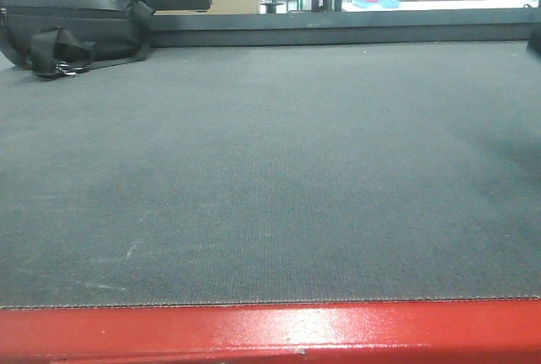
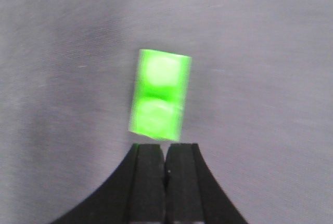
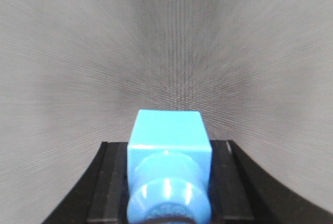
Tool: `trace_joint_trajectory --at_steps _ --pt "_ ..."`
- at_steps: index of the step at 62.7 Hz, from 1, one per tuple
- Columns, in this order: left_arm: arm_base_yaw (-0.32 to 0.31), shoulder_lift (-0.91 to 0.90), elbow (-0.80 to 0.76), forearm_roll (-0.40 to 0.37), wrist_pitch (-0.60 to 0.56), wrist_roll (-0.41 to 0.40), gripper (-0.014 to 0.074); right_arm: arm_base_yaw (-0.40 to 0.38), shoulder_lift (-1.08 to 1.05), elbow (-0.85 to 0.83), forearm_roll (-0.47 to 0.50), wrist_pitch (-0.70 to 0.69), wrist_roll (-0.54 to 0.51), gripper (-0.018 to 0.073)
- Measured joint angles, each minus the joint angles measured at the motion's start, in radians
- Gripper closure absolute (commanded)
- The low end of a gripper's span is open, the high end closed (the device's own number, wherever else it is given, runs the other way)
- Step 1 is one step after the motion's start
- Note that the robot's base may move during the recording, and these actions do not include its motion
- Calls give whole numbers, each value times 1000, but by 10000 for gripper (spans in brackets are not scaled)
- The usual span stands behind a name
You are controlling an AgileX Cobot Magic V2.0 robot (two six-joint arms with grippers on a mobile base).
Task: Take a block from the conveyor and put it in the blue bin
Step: 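Grasp the blue cube on the belt with the right gripper, then grasp the green cube on the belt with the left gripper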
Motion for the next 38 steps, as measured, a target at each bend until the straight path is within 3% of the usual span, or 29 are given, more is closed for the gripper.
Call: trace_joint_trajectory --at_steps 8,14,18,24,30,38 --pt "0 83 -50 31 6 5 572 2 -92 0 4 0 0 721" --pt "0 126 -64 37 6 36 368 2 -132 0 4 0 0 721" --pt "-2 145 -66 31 8 75 188 2 -147 0 4 0 2 721" --pt "-14 172 -68 21 8 106 36 2 -153 0 4 2 2 721" --pt "-22 198 -68 11 3 115 6 2 -153 0 4 2 2 721" --pt "-22 241 -68 2 -31 119 45 2 -153 0 4 2 2 721"
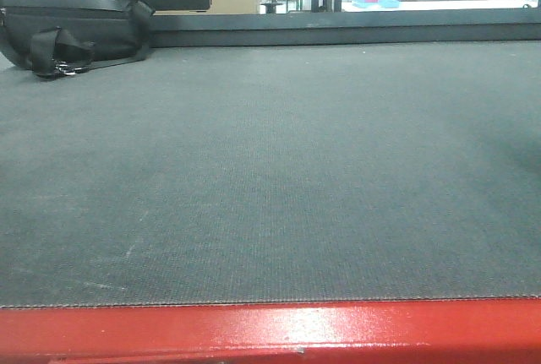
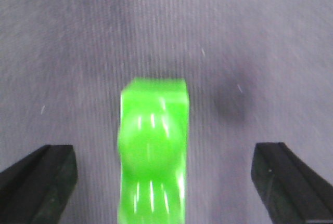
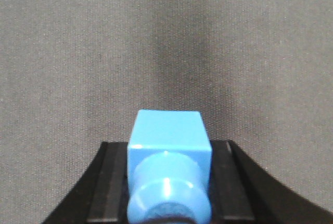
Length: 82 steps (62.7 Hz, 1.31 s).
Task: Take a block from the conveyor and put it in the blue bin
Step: 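Grasp the green cube on the belt with the left gripper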
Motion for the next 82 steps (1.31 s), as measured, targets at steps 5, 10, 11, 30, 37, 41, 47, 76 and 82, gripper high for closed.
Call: trace_joint_trajectory --at_steps 5,10,11,30,37,41,47,76,82 --pt "0 32 0 0 -21 0 120 0 0 0 0 0 0 721" --pt "0 56 0 -6 -30 0 279 0 0 0 0 0 0 721" --pt "0 59 0 -6 -30 0 314 0 0 0 0 0 0 721" --pt "0 68 -61 -11 9 2 708 0 -7 0 0 2 3 721" --pt "0 39 -119 -45 43 2 708 0 -40 0 0 -12 3 721" --pt "0 -21 -125 -107 34 2 708 0 -75 0 0 -48 -1 721" --pt "-8 -126 -87 -204 -58 2 708 0 -142 19 0 -141 -14 721" --pt "-93 -780 537 -367 -758 6 708 0 -549 503 0 -622 -18 721" --pt "-87 -930 640 -367 -770 6 708 0 -640 583 -9 -637 -18 721"
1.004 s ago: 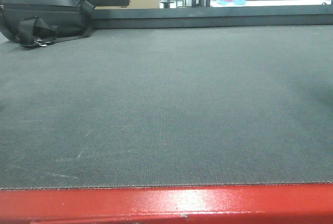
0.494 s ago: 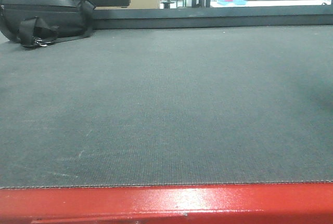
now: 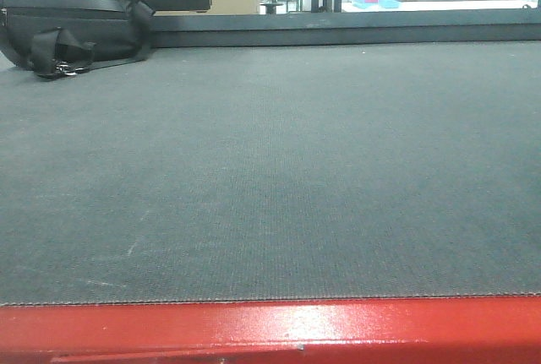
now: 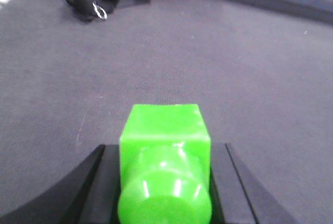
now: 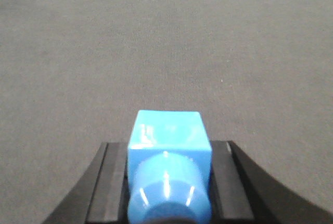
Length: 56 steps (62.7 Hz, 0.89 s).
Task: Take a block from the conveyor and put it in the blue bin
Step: 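Grasp the green cube on the belt with the left gripper, then lift both held cubes up off the belt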
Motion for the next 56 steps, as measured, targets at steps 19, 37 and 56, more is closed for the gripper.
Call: trace_joint_trajectory --at_steps 19,37,56 --pt "5 -437 146 74 7 0 708 0 -234 46 -25 -12 0 721" --pt "5 -676 150 170 34 0 708 0 -387 46 -28 -45 0 721" --pt "5 -731 149 176 93 0 708 0 -423 46 -28 -57 -3 721"
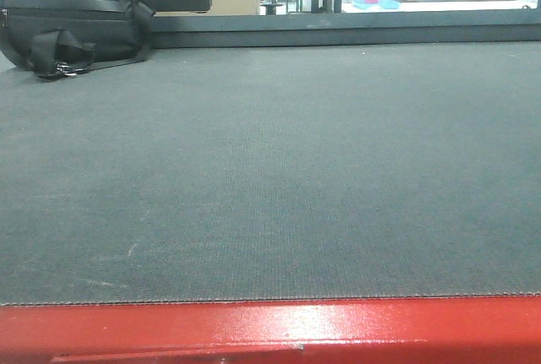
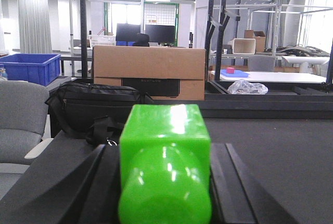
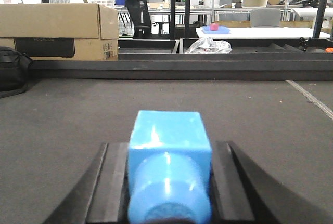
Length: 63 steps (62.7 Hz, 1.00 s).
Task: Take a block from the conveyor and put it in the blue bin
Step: 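Lift both held cubes up off the belt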
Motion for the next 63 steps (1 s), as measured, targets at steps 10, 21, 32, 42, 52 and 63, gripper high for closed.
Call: trace_joint_trajectory --at_steps 10,21,32,42,52,63 --pt "0 0 0 0 1 0 708 0 0 0 0 0 0 721" --pt "0 0 0 0 2 0 708 0 0 0 0 0 0 721" --pt "0 0 0 0 2 0 708 0 0 0 -2 0 0 721" --pt "0 0 0 0 2 0 708 0 0 0 -2 0 0 721" --pt "0 0 0 0 2 0 708 0 0 0 -2 0 0 721" --pt "0 0 0 0 2 0 708 0 0 0 -2 0 -3 721"
